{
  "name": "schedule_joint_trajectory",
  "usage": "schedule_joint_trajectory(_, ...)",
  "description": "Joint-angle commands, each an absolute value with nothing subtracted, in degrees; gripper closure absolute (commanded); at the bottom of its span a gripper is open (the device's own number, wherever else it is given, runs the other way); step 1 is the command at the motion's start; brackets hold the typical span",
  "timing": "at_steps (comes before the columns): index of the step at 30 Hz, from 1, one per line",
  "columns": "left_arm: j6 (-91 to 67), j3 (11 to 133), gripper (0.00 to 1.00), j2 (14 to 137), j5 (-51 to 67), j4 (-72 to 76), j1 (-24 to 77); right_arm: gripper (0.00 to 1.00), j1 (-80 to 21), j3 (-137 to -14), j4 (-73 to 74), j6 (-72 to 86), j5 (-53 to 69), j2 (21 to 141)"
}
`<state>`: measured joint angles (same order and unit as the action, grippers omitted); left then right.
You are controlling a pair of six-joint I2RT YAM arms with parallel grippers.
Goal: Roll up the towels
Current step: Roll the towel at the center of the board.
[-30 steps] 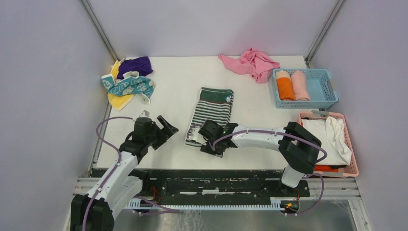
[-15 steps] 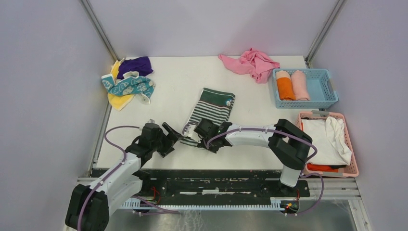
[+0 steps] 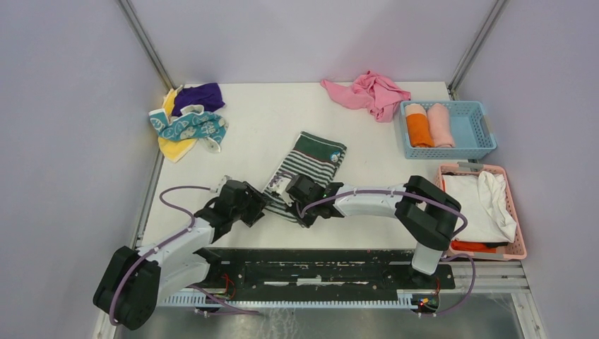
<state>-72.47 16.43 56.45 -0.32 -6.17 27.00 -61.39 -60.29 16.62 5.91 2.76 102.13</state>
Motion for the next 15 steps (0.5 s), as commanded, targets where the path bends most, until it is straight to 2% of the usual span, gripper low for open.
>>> schedule_joint_trajectory(1,-74.7,18.9,0.36,59.7,-7.1,-4.9,27.1,0.99,-61.6,-57.9,12.4,9.4,5.7,99.5)
schedule_joint_trajectory(3,-73.8,20.6,0.46,60.8,-8.5,-5.4,27.1,0.99,-61.6,-57.7,12.5,9.7,7.0,99.6)
schedule_joint_trajectory(7,-72.1,23.1,0.56,63.1,-11.8,-8.3,26.9,0.99,-61.4,-57.0,11.8,10.2,9.2,99.0)
schedule_joint_trajectory(12,-69.8,24.8,0.76,64.9,-12.7,-10.9,26.0,1.00,-58.3,-56.5,10.1,12.7,17.3,99.0)
schedule_joint_trajectory(14,-68.3,25.4,0.77,65.0,-12.7,-12.0,25.2,1.00,-55.9,-56.4,9.1,14.9,21.8,99.5)
schedule_joint_trajectory(15,-67.6,25.7,0.73,65.0,-12.4,-12.5,24.6,1.00,-54.8,-56.8,9.1,16.2,24.6,100.0)
